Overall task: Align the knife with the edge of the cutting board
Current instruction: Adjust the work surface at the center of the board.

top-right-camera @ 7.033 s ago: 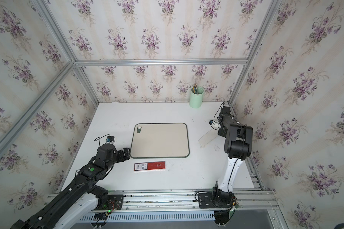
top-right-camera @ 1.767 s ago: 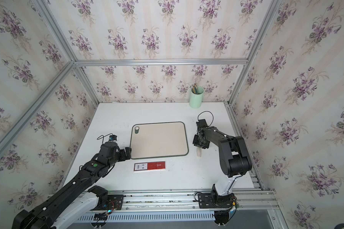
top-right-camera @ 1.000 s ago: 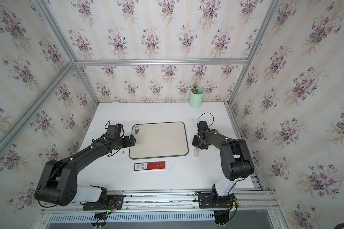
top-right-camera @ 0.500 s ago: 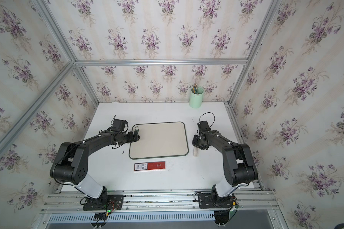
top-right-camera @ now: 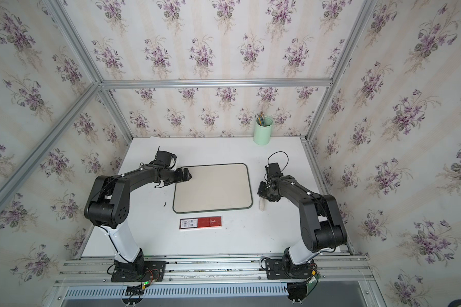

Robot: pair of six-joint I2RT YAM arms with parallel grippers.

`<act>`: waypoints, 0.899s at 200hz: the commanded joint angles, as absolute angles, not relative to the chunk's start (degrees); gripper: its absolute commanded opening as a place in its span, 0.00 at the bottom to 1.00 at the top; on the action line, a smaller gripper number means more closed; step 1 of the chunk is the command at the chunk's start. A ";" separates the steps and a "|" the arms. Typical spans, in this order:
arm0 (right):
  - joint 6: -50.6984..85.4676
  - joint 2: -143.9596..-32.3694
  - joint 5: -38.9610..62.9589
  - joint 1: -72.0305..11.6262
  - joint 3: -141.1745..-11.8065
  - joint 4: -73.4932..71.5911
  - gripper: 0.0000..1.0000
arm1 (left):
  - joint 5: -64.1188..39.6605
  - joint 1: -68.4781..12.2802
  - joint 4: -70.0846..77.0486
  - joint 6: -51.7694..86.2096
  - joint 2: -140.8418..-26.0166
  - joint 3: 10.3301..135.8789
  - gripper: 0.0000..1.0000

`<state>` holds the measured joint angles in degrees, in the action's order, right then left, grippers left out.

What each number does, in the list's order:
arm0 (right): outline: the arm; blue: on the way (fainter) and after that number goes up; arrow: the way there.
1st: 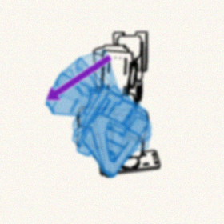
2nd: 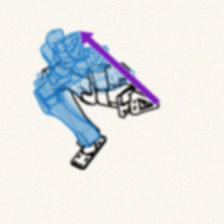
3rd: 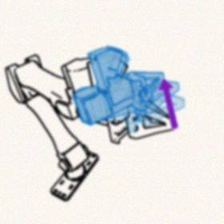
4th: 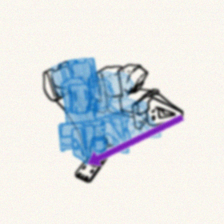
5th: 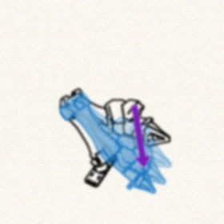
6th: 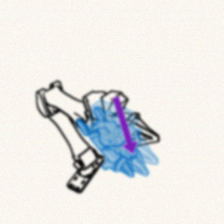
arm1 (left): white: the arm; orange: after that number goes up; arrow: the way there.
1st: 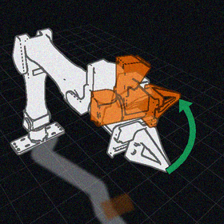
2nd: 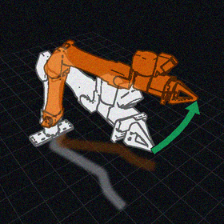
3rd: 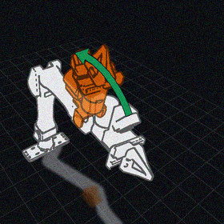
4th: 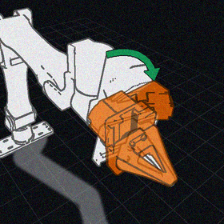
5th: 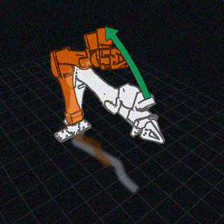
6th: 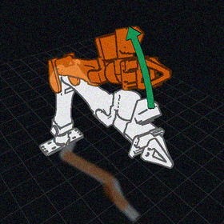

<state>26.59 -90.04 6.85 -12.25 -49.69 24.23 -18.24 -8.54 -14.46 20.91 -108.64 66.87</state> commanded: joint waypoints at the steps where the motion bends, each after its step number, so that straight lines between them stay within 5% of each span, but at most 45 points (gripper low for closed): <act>1: 26.54 -89.40 6.10 -12.34 -49.60 23.32 0.03 | -21.96 -8.53 -14.39 19.56 -110.17 68.32 1.00; 99: 26.62 -88.35 4.22 -12.44 -49.31 23.73 0.03 | -23.14 -8.43 -13.66 19.77 -109.96 68.71 1.00; 180: 28.76 -82.23 0.06 -20.93 -48.05 27.39 0.02 | -14.02 -6.88 -11.37 24.35 -89.99 55.42 1.00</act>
<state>27.07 -83.81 3.14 -17.98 -48.75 26.28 -18.33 -7.64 -11.77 22.41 -95.09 59.61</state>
